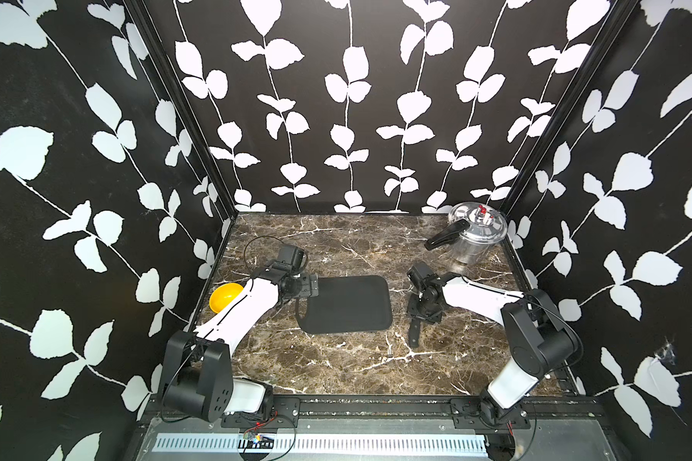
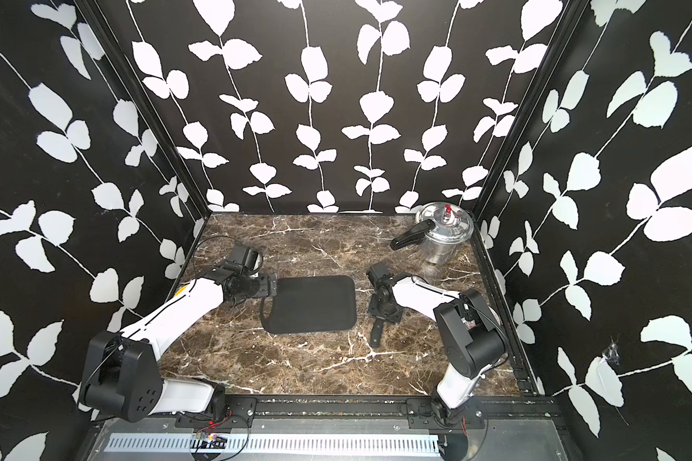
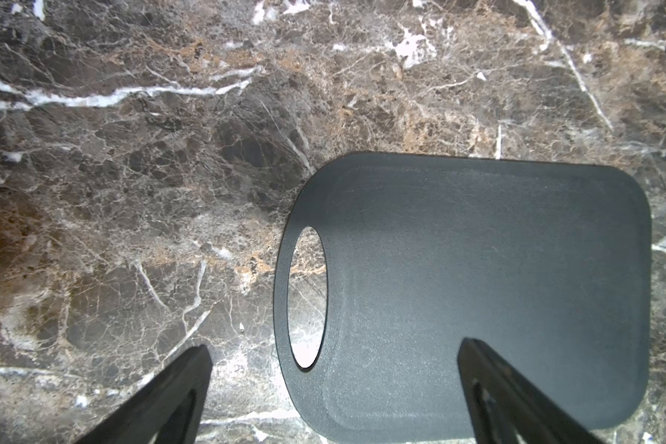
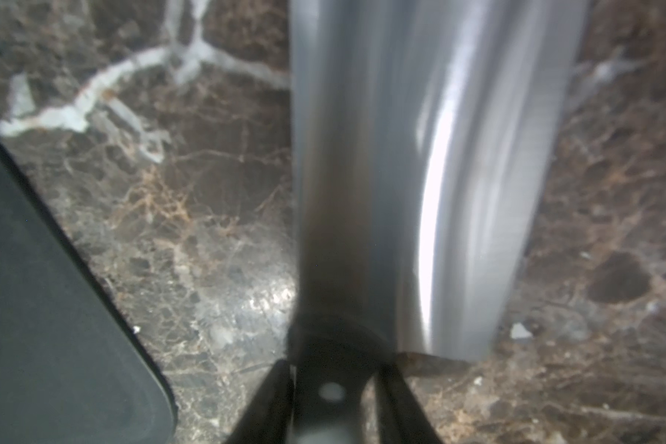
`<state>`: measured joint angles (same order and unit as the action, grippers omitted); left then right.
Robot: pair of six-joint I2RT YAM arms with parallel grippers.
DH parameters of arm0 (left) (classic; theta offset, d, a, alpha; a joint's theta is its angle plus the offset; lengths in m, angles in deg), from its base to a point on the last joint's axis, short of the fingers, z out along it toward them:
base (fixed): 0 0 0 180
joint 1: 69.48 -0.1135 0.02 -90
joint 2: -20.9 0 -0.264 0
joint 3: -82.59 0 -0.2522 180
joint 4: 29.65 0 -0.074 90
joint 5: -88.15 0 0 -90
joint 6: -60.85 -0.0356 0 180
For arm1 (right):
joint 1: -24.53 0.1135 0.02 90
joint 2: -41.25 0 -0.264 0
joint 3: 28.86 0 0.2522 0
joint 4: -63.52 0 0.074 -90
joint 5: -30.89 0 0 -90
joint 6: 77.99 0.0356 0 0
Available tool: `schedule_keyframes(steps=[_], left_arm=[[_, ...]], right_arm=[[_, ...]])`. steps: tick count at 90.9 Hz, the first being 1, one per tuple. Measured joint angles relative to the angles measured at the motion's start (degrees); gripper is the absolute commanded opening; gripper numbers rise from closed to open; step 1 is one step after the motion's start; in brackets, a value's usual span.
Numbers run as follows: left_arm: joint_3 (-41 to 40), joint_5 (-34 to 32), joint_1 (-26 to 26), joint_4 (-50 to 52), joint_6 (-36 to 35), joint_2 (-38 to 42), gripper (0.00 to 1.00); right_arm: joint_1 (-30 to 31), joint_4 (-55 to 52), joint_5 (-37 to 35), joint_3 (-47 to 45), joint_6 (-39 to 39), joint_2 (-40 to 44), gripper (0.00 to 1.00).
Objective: Align the knife with the edge of the cutting board
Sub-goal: Pick up the knife at the center of the board, then place the knife at the edge of the cutting board.
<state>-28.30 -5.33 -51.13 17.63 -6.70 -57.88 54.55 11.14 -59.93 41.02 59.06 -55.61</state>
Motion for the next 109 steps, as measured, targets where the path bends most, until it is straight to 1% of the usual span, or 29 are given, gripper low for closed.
schedule_keyframes(steps=[3, 21, 26, 45, 77, 97, 109], left_arm=[[0.0, 0.0, 0.0, 0.0, 0.0, 0.0, 0.98], [0.0, 0.0, 0.0, 0.0, 0.0, 0.0, 0.98], [0.0, 0.0, 0.0, 0.0, -0.1, 0.0, 0.98], [0.0, 0.0, 0.0, 0.4, -0.5, 0.0, 0.98], [0.0, -0.1, 0.0, 1.4, -0.6, 0.2, 0.99], [0.0, -0.3, 0.0, 2.7, -0.6, 2.4, 0.98], [0.0, -0.3, 0.0, 3.3, -0.6, 3.9, 0.98]], right_arm=[[0.1, 0.1, -0.1, 0.0, 0.0, 0.0, 0.17], [1.8, -0.5, -1.7, 0.8, 0.1, -0.5, 0.15], [2.5, -0.9, -2.5, 1.2, 0.1, -0.8, 0.13], [6.4, -2.4, -3.7, 2.6, 0.2, -1.2, 0.12], [13.6, -4.9, -4.0, 11.6, 2.4, -1.6, 0.11], [18.5, -4.8, -3.7, 16.9, 5.1, -6.1, 0.12], [21.0, -5.1, -3.7, 17.5, 6.6, -8.8, 0.13]])
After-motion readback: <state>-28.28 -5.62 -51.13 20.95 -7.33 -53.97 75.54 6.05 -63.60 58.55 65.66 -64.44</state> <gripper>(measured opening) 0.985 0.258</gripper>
